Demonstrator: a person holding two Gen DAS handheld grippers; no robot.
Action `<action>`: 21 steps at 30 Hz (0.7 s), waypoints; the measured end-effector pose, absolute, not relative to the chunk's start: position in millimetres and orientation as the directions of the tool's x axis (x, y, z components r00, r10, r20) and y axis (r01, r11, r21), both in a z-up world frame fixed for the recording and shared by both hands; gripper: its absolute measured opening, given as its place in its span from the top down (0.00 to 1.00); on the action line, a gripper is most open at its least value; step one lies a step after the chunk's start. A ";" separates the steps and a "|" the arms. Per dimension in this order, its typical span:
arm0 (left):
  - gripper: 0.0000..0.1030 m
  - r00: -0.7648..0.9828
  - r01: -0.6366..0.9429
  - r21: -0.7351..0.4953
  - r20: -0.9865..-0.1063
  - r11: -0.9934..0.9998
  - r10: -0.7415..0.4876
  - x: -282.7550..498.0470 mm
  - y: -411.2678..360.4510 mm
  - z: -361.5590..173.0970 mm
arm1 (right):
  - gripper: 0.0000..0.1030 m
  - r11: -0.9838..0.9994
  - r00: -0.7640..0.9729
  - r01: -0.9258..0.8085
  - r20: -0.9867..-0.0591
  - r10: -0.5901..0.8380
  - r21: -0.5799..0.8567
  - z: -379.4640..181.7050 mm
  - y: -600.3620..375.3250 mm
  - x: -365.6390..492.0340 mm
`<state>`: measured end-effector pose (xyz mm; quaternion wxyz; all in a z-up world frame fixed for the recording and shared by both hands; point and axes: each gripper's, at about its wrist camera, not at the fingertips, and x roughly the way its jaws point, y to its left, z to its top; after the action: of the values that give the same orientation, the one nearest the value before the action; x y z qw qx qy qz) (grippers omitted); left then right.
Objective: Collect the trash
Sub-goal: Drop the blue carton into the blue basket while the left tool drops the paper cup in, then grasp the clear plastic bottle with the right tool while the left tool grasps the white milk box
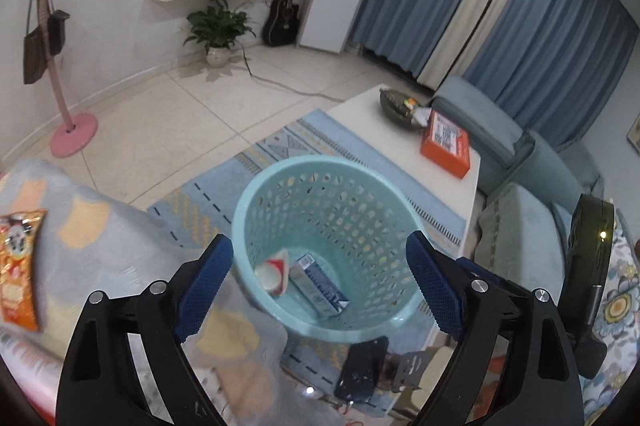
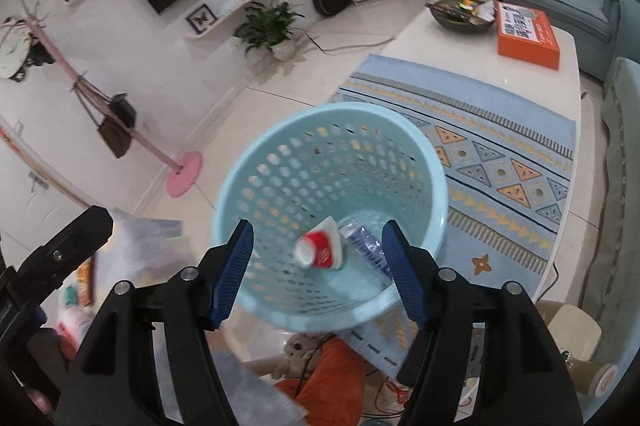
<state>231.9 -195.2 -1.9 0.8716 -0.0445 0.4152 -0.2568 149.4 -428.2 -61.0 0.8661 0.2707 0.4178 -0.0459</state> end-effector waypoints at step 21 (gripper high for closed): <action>0.16 0.814 0.105 -0.200 -0.545 0.974 -0.199 57.3 63.5 89.2 | 0.39 0.896 0.716 -0.300 -0.543 0.439 0.328 69.1 -202.6 69.1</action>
<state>57.3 63.5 89.2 0.9491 -0.0803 0.2940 -0.0800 69.1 -202.6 69.1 0.9198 0.1084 0.3191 0.2009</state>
